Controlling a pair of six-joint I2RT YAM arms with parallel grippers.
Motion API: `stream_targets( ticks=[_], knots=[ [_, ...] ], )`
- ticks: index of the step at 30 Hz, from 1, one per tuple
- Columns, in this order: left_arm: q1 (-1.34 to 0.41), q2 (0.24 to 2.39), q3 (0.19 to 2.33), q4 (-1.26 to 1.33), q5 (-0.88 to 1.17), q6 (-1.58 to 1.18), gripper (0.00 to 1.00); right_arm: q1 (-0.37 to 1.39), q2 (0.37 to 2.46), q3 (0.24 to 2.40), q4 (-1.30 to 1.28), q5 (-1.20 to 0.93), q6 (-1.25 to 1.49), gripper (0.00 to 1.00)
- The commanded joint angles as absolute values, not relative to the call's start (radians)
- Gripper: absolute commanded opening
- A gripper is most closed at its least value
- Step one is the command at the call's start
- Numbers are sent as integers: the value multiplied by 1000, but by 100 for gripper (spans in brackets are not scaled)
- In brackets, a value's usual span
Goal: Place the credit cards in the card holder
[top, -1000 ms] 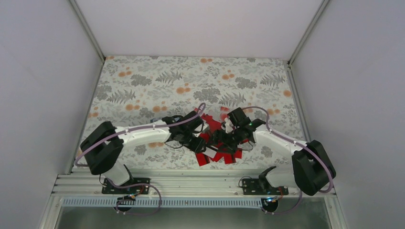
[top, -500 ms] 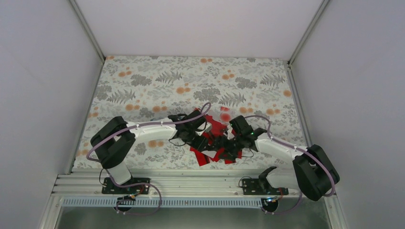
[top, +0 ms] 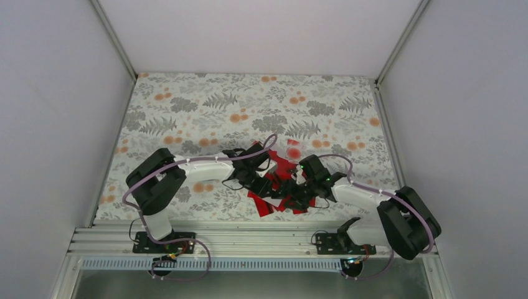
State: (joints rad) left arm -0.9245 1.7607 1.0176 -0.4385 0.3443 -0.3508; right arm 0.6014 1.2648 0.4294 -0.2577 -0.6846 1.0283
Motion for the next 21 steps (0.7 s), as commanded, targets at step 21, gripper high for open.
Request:
stream_targets(
  ticks=[21],
  knots=[
    [-920,1794,927,-302,503,-373,46,613,1171,374,-21,-668,990,47]
  ],
)
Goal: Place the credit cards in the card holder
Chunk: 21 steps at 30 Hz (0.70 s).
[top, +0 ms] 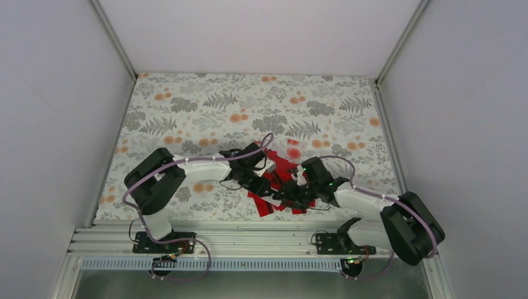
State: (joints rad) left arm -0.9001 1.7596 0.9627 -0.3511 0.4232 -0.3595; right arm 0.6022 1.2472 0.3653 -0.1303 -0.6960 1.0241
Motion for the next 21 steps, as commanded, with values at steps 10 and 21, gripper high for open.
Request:
stream_targets(
  ticks=[10,21],
  knots=[
    [-916,1789,925,-283,548,-378,46,613,1138,359,-30,-669,960,41],
    [-914,1746,891,-264,548,-386,45,613,1188,367,-97,-595,957,23]
  ],
)
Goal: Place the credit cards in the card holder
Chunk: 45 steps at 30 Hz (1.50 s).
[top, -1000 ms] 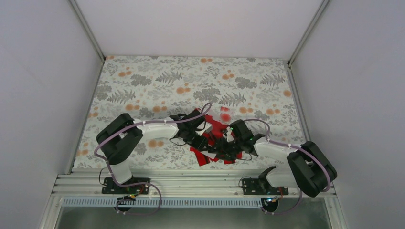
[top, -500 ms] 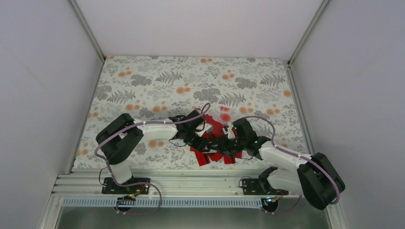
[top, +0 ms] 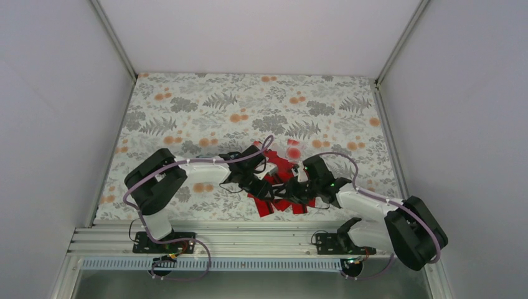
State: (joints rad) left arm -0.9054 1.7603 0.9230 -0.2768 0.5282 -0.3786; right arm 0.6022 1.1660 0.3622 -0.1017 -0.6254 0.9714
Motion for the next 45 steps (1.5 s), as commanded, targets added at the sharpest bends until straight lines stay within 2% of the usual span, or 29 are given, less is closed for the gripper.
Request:
stream_targets(
  ticks=[1,4,10,17,27,37,45],
  knots=[
    [-914,1741,888,-262,548,-387,45,613,1193,367,-83,-597,957,22],
    [-912,1728,873,-252,553,-392,45,612,1221,369,-46,-599,951,19],
    [-910,1709,836,-205,579,-418,45,612,1265,375,-4,-607,935,4],
    [-898,1587,868,-301,516,-410,46,613,1232,430,-57,-610,856,4],
    [-756,1361,1042,-624,493,-233,57,575,1217,522,-70,-778,714,4],
    [-632,1385,1354,-900,734,11,60,557,1338,720,-93,-1034,560,4],
    [-451,1387,1311,-843,924,74,58,524,1448,832,-90,-1167,496,4]
  ],
)
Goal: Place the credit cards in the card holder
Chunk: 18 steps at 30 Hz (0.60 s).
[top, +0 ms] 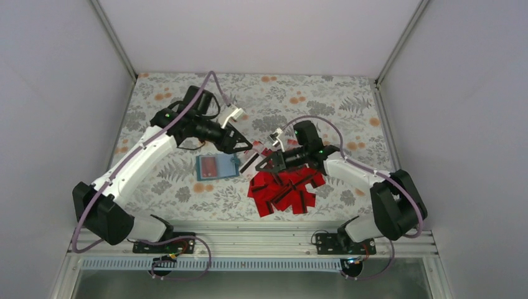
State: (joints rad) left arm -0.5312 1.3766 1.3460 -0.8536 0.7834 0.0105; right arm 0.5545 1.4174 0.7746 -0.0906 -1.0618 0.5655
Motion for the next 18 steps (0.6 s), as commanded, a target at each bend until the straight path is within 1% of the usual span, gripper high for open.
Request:
stream_targets(
  ticks=[1,6,11,18],
  knots=[
    [-424,1390,1299,-822,958,78,58,517,1457,846,-88,-1182,491,4],
    [-329,1420,1263,-756,1100,105,56,493,1529,960,-117,-1264,467,4],
    [-253,1456,1235,-750,1213,151,56,482,1611,1077,-179,-1320,417,4],
    [-223,1452,1190,-652,1320,49,55,454,1739,1186,-240,-1365,411,4]
  ],
)
